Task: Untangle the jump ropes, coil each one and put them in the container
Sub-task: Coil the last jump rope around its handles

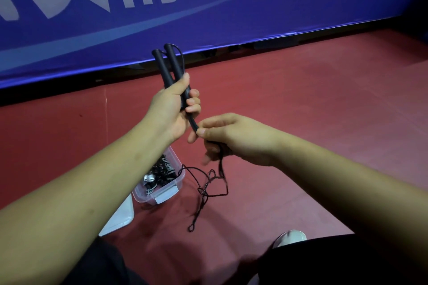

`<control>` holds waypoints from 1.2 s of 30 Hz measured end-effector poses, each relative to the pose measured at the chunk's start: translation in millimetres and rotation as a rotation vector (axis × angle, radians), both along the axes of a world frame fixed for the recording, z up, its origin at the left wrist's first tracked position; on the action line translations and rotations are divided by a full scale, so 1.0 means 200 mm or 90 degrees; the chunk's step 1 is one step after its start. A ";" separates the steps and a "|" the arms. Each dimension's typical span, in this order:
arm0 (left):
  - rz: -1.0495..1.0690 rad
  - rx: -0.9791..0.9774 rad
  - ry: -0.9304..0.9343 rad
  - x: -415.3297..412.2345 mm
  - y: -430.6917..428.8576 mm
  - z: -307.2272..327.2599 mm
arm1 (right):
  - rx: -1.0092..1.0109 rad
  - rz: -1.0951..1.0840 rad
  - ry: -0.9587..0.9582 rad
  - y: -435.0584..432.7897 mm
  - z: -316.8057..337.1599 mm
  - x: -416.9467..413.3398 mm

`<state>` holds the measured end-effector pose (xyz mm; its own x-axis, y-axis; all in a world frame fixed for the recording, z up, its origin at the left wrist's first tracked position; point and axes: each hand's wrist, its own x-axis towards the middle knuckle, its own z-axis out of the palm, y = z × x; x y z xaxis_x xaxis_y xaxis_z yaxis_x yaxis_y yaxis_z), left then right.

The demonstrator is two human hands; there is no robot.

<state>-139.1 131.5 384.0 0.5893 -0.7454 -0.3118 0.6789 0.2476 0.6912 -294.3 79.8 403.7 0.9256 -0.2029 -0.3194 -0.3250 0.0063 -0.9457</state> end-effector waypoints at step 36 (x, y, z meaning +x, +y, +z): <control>-0.584 0.326 -0.411 -0.05 0.14 -0.08 | -0.374 -0.189 -0.035 -0.45 0.19 -0.18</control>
<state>-148.6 159.3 367.6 0.0672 -0.8417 -0.5357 -0.0440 -0.5389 0.8412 -329.6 -9.6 441.0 0.8155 -0.5780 -0.0310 -0.3397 -0.4345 -0.8341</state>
